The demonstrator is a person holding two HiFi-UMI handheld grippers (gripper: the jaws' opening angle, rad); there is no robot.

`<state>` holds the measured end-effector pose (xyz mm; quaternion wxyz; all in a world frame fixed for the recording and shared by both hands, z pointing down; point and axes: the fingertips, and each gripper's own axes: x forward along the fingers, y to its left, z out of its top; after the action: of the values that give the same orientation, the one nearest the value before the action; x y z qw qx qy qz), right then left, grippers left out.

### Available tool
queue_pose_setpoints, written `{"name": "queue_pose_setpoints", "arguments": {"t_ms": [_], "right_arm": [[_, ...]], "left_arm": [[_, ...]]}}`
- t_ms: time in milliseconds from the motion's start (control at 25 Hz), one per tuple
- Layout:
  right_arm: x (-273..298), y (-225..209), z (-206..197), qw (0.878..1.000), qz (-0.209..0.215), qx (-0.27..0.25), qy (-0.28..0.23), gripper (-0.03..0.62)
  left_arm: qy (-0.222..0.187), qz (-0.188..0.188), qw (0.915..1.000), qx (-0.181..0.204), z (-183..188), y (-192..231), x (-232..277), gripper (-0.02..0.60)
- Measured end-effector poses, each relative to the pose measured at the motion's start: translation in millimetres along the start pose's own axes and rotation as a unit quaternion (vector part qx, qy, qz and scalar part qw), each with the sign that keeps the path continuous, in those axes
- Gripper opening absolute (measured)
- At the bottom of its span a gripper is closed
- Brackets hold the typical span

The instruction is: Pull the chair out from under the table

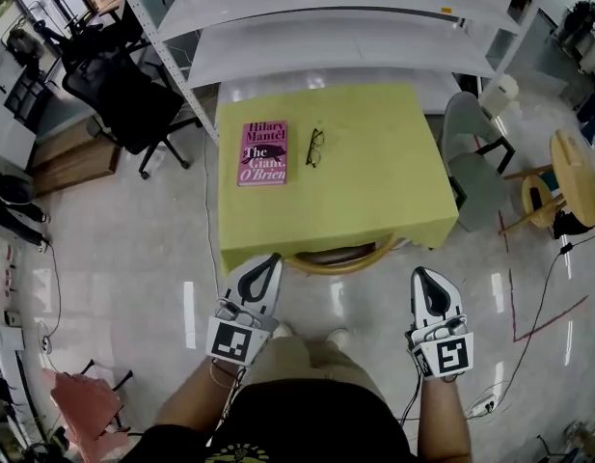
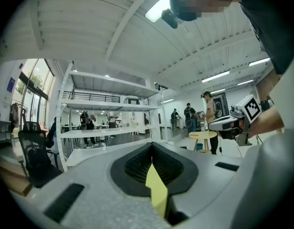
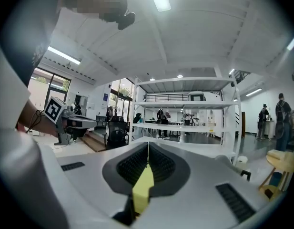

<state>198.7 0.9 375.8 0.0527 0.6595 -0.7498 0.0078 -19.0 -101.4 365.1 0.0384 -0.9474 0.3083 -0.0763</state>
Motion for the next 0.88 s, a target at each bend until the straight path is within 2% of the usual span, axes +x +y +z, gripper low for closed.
{"name": "queue_pose_setpoints", "arguments": {"t_ms": [160,320,400,560,640,880], "right_arm": [[21.7,0.9,-14.0,0.999,0.021,-0.025,0.022,0.011],[46.7,5.8,-33.4,0.996,0.045,-0.064,0.051,0.012],[56.1,9.1,-42.7,0.994,0.054,-0.064,0.068,0.012],[75.9,13.9,-54.0,0.991,0.073,-0.063,0.096,0.017],[83.5,15.1,-59.3,0.99,0.074,-0.064,0.105,0.069],[102.5,19.1,-68.1,0.988,0.045,-0.051,0.138,0.1]], "left_arm": [[0.044,-0.017,0.9985,0.026,-26.0,-4.1,9.8,0.009],[0.073,-0.052,0.9944,0.056,-49.7,-2.7,22.4,0.009],[0.086,-0.068,0.9914,0.071,-62.7,2.0,29.2,0.01],[0.11,-0.108,0.9855,0.07,-82.7,11.6,43.3,0.012],[0.112,-0.121,0.9838,0.071,-87.3,18.2,49.1,0.019],[0.127,-0.167,0.9755,0.066,-103.3,30.8,65.2,0.096]]}}
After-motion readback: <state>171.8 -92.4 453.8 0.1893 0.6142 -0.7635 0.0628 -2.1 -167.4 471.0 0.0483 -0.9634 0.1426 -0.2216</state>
